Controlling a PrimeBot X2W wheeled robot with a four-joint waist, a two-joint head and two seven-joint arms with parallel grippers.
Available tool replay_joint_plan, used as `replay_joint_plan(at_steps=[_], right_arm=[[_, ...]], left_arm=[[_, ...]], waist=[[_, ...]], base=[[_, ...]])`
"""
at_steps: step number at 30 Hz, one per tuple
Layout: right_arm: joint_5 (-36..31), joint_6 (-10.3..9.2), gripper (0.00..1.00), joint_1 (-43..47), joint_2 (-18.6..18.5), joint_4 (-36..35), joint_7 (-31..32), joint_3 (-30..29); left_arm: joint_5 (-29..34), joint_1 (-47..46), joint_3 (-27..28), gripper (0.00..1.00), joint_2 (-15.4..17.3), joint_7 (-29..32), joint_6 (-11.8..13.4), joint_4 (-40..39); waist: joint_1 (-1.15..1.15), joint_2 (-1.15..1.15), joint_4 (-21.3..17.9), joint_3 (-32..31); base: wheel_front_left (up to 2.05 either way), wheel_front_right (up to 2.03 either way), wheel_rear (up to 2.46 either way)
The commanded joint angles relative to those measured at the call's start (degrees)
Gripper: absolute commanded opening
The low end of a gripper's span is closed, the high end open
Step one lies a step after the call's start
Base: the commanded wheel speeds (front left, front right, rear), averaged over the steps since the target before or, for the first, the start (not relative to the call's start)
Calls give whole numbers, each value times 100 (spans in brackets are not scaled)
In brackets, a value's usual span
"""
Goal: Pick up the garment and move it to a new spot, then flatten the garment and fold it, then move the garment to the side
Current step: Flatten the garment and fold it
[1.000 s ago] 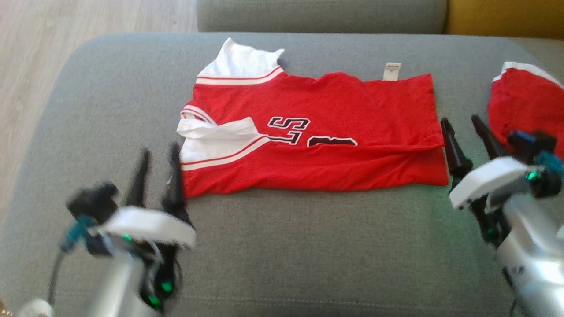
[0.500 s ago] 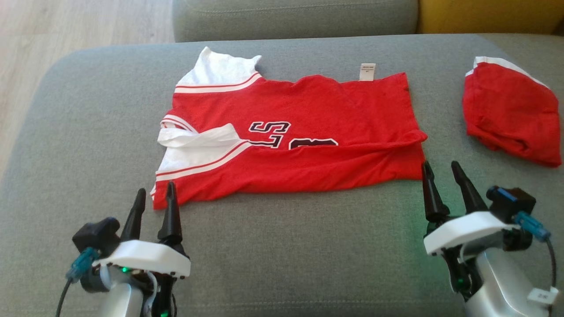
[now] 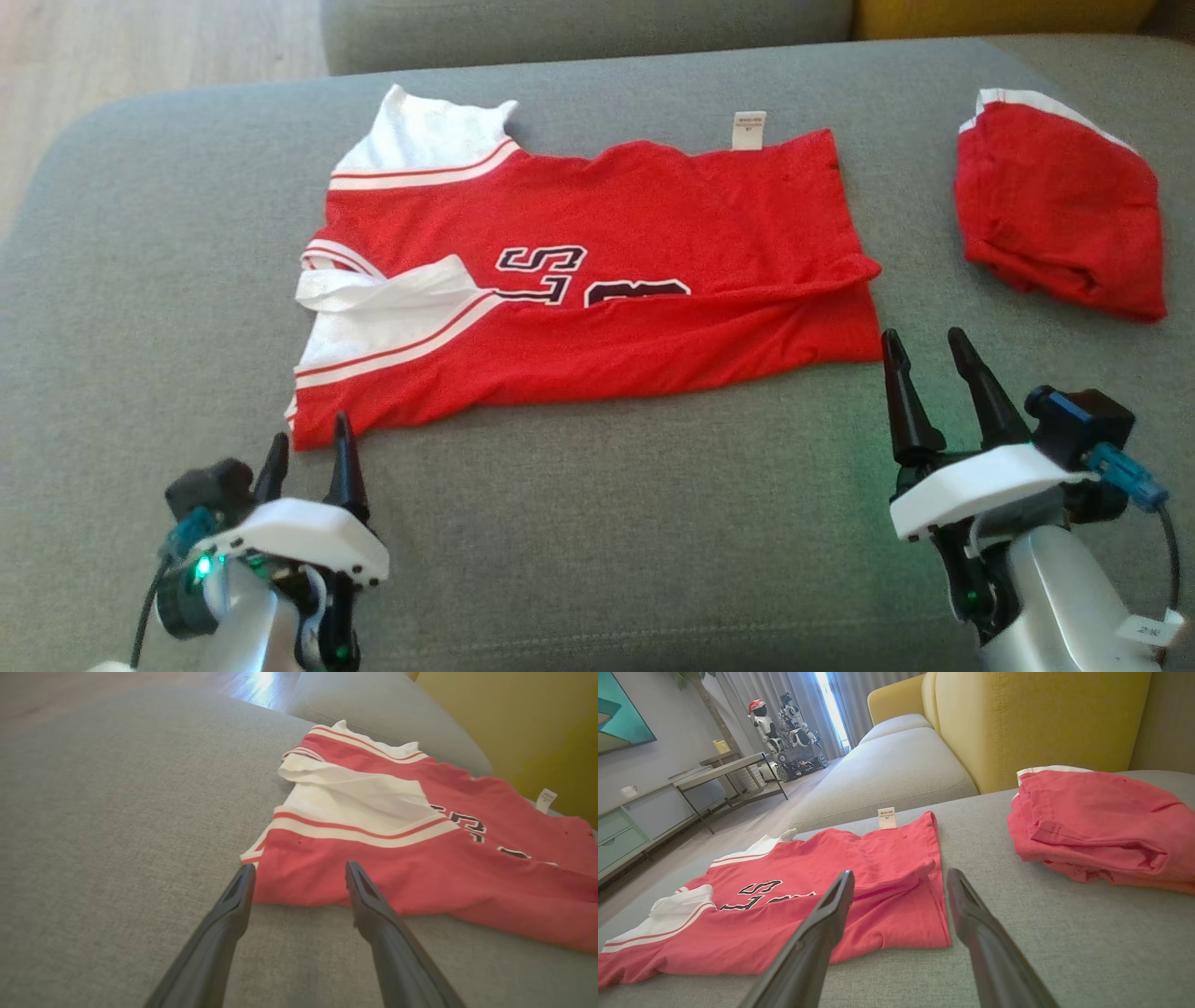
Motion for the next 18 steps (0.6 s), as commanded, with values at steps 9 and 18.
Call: replay_joint_plan(at_steps=[9, 18], right_arm=[[-133, -5, 100, -103, 137, -489, 98, 55], [-186, -5, 100, -43, 191, -510, 142, -55]], left_arm=[[178, -849, 512, 100, 210, -53, 343, 1025], [87, -1198, 403, 0, 212, -7, 17, 1895]], waist=[[0, 0, -253, 247], [0, 0, -296, 263]], base=[[0, 0, 0], [0, 0, 0]])
